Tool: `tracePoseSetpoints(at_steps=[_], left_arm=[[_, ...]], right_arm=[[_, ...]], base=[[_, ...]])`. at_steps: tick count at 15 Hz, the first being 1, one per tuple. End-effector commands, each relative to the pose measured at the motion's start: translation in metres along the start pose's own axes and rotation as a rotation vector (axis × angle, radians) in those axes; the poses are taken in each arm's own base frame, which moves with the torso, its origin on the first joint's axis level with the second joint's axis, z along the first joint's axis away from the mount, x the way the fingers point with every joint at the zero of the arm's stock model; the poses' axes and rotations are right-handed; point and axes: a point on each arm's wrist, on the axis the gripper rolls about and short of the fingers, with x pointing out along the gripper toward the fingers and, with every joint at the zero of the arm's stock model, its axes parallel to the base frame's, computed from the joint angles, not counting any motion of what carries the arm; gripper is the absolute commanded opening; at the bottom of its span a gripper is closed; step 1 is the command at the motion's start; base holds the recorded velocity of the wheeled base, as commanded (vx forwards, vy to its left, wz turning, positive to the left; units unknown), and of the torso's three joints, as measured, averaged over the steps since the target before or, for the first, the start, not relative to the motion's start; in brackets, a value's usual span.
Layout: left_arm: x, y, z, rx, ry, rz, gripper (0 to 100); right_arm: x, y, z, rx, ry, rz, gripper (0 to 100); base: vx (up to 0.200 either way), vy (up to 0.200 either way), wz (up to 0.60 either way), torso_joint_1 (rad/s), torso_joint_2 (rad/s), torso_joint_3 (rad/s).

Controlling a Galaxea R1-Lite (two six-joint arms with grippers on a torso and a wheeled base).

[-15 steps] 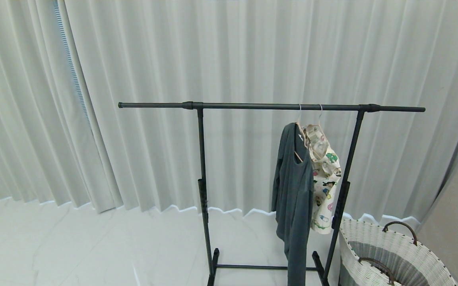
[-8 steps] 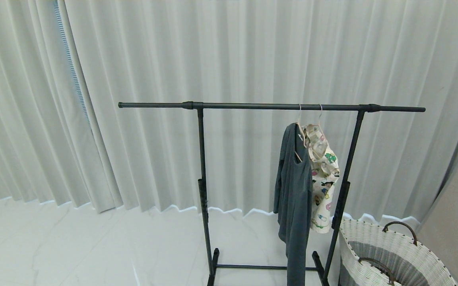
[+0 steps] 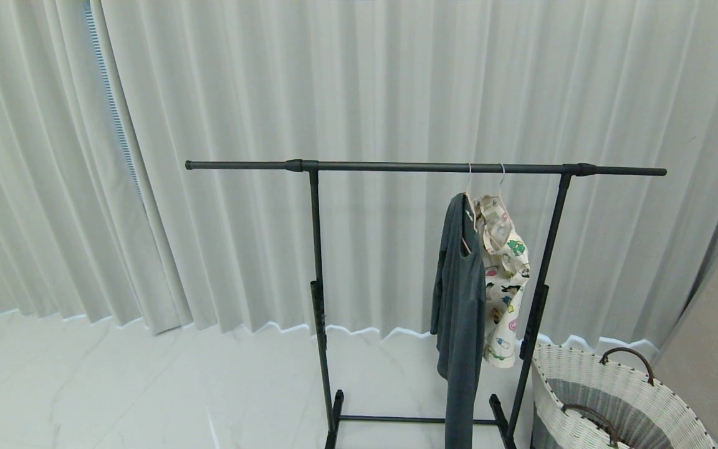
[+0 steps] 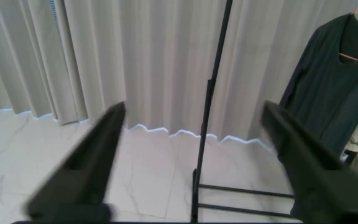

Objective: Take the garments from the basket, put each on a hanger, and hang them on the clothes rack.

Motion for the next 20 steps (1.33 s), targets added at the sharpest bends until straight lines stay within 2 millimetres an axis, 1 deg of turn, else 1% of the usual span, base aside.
tracePoseSetpoints(at_steps=[1,2,3,4,5,6,8,12,20], left_arm=[[-0.0001,0.0,0.0,0.0,-0.001,0.001,100],[-0.0001,0.0,0.0,0.0,-0.001,0.001,100],[-0.0001,0.0,0.0,0.0,-0.001,0.001,100],[-0.0001,0.0,0.0,0.0,-0.001,0.001,100],[-0.0001,0.0,0.0,-0.001,-0.001,0.001,100],[-0.0001,0.0,0.0,0.0,-0.001,0.001,100],[-0.0001,0.0,0.0,0.0,-0.001,0.001,100],[-0.0001,0.0,0.0,0.0,-0.001,0.001,100],[-0.0001,0.0,0.0,0.0,-0.001,0.001,100]], right_arm=[[-0.0006,0.0,-0.0002,0.033,-0.007,0.003,100],[-0.0004,0.0007,0.0001,0.058,-0.012,0.035,100],[-0.0005,0.0026,0.0002,0.079,-0.014,0.121,100],[-0.0008,0.0042,-0.0001,0.06,-0.018,0.192,100],[-0.0008,0.0063,-0.0015,-0.003,-0.026,0.277,100],[-0.0002,0.0065,-0.0016,-0.034,-0.043,0.283,100],[0.001,0.0045,-0.0052,-0.058,-0.018,0.178,100],[0.001,0.0045,-0.0052,-0.018,-0.015,0.184,100],[0.001,0.0045,-0.0052,-0.011,-0.014,0.184,100]], base=[[0.0,0.0,0.0,0.0,0.0,0.0],[0.0,0.0,0.0,0.0,0.0,0.0],[0.0,0.0,0.0,0.0,0.0,0.0],[0.0,0.0,0.0,0.0,0.0,0.0],[0.0,0.0,0.0,0.0,0.0,0.0],[0.0,0.0,0.0,0.0,0.0,0.0],[0.0,0.0,0.0,0.0,0.0,0.0],[0.0,0.0,0.0,0.0,0.0,0.0],[0.0,0.0,0.0,0.0,0.0,0.0]])
